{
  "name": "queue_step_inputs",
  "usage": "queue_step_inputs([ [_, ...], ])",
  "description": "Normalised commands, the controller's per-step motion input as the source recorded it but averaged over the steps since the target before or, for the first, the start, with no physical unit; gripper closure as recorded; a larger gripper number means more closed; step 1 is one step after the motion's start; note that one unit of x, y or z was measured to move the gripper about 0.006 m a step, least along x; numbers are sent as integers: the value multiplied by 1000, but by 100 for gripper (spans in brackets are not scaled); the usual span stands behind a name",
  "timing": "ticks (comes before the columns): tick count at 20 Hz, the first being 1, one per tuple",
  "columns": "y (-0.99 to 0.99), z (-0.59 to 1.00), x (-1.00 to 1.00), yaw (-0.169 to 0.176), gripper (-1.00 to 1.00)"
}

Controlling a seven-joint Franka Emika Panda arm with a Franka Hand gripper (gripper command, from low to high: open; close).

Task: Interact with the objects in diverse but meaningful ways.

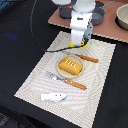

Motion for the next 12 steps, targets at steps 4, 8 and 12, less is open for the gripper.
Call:
queue_step_inputs([
  [4, -84, -178, 331, 21, 100],
  [8, -111, -128, 332, 20, 100],
  [12, -65, -77, 376, 18, 100],
])
